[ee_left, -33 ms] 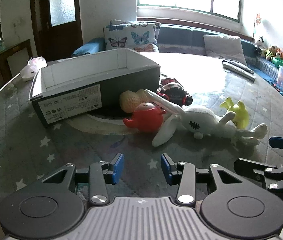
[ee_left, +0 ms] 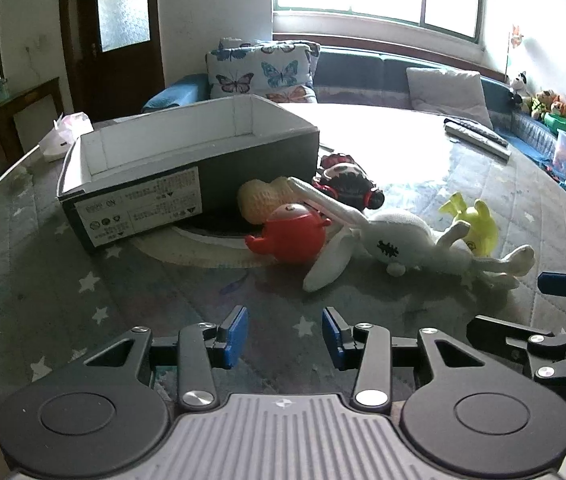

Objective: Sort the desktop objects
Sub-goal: 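Move the right tool toward the white plush bunny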

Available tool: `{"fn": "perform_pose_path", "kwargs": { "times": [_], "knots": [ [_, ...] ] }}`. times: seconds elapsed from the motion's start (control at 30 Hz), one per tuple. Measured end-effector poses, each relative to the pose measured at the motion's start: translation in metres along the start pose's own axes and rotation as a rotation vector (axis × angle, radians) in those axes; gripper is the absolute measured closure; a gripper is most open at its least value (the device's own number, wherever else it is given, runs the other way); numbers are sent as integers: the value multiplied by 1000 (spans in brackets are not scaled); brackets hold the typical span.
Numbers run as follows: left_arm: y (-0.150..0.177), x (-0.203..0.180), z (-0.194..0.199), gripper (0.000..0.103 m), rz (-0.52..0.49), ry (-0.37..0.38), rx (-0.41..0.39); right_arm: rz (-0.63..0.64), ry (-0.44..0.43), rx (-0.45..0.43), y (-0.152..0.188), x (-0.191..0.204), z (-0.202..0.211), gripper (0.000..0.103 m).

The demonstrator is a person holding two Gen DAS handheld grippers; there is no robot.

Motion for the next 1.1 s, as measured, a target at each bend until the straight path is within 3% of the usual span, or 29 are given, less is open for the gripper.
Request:
{"fn": "perform_pose_path", "kwargs": {
  "times": [1.1],
  "knots": [
    [-2, -5, -10, 59, 1, 6, 45, 17, -20, 42, 2, 8, -15, 0]
  ]
}}
Point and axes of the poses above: each gripper's, at about its wrist camera, not at the fingertips, and z roughly against the way its jaws point, x to its left, y to its underside, the point moved 6 cm from there along -z, roughly the way its jaws point, and after that the axes turned 9 degrees about z, right-handed, at the moved point
